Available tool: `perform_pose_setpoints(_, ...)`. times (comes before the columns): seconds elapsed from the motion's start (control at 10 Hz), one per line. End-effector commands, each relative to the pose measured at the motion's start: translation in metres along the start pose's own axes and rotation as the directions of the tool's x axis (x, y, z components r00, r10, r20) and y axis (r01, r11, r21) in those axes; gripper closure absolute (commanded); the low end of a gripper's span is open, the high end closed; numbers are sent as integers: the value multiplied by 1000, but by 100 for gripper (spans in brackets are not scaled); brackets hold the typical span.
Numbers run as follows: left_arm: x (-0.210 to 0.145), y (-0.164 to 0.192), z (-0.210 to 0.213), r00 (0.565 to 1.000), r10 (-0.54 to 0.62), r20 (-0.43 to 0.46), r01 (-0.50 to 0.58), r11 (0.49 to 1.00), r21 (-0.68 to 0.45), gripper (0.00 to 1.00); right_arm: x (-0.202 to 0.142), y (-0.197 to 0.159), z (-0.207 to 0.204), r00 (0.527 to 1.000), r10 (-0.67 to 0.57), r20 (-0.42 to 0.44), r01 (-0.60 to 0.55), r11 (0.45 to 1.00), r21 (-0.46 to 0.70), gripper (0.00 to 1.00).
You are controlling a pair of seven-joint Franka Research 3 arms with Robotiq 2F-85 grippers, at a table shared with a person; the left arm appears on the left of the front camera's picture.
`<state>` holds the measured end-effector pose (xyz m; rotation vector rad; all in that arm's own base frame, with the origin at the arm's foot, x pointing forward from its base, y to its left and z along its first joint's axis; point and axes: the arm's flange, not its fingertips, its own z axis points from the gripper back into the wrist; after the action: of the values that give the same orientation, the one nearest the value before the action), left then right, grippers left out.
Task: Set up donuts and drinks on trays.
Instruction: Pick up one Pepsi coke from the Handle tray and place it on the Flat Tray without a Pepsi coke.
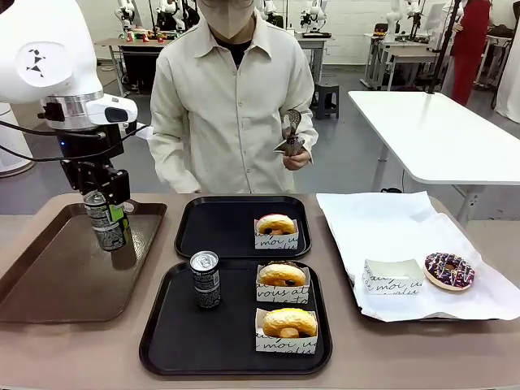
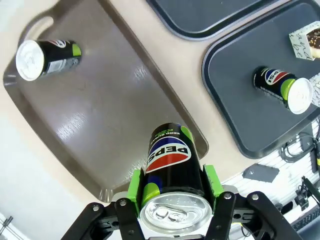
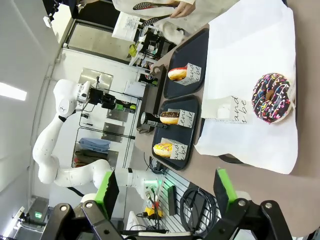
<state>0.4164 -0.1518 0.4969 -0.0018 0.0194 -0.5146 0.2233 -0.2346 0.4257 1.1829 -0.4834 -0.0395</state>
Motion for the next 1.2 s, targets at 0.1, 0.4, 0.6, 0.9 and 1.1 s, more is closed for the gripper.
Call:
perform_pose_setpoints(0.1,0,0,0,1000,0,0,0,1000,0,41,2,1,0,1000,21,23,-21,1000,23,0)
perform_pose_setpoints(0.4,4,-8,9,998,-11,61,11,1000,5,41,2,1,0,1000,21,23,-21,1000,23,0)
perform_pose_setpoints(0.6,50,-7,18,992,-25,121,23,1000,20,41,2,1,0,1000,21,23,-21,1000,23,0)
perform_pose_setpoints(0.9,90,-1,20,990,-29,134,28,1000,12,41,2,1,0,1000,21,23,-21,1000,23,0)
perform_pose_setpoints(1.1,111,-9,8,984,-50,172,49,999,9,41,2,1,0,1000,21,23,-21,1000,23,0)
